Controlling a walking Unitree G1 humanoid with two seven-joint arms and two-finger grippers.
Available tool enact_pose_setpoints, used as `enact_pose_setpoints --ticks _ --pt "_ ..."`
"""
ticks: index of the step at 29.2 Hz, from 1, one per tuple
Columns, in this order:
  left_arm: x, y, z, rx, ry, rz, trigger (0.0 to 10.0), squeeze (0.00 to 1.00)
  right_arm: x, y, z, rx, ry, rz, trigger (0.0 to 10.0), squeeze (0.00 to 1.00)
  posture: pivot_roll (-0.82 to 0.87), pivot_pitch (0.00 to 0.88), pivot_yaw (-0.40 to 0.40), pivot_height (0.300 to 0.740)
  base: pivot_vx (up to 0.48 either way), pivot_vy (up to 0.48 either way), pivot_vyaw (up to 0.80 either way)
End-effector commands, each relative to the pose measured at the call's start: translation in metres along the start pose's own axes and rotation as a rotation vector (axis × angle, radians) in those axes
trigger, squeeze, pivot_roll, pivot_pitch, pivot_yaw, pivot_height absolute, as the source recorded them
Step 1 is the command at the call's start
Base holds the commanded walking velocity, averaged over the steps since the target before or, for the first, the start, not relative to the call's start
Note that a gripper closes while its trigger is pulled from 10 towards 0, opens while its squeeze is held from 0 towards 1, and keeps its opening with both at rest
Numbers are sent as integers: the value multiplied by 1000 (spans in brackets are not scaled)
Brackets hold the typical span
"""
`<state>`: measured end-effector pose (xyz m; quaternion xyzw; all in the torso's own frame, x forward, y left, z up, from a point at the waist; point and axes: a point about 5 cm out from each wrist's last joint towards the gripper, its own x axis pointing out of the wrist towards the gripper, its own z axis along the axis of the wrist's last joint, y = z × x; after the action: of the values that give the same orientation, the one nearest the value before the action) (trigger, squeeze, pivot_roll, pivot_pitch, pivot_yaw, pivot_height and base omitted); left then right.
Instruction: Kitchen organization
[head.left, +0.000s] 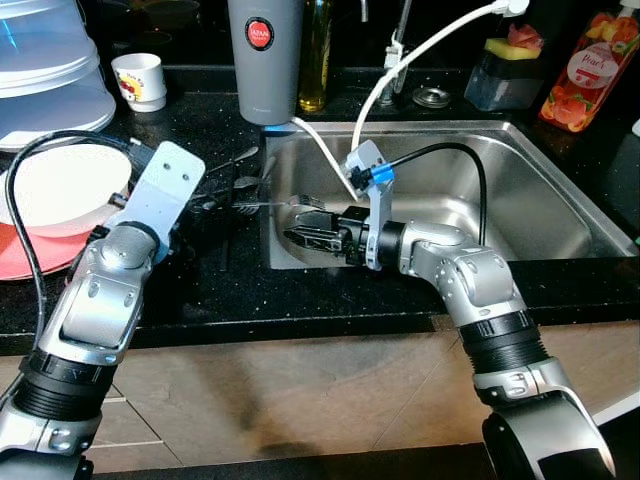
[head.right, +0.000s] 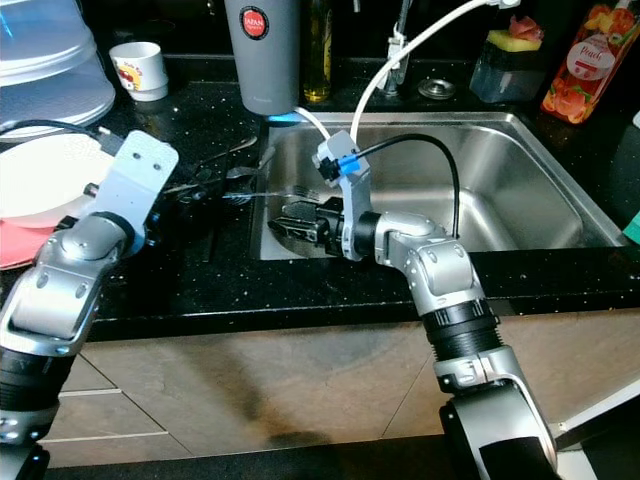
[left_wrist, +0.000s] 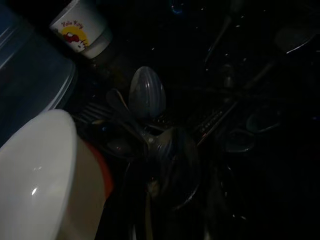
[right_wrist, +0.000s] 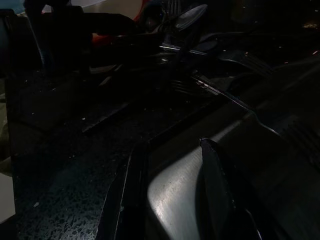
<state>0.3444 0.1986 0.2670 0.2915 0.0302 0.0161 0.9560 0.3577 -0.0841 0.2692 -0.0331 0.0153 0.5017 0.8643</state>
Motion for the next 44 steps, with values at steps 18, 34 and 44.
enact_pose_setpoints --ticks 18,34,44 --pt "3 -5 4 36 -67 -57 0 0 -2 2 -1 2 13 6 10000 0 4 177 -5 740 0 0 0" --pt "-12 -22 60 -162 -424 -192 0 0 -4 -5 10 5 -56 -68 10000 0 5 174 1 740 0 0 0" --pt "-34 -29 72 -385 -653 -396 0 0 -13 -18 47 98 -374 -199 10000 0 -1 174 6 740 0 0 0"
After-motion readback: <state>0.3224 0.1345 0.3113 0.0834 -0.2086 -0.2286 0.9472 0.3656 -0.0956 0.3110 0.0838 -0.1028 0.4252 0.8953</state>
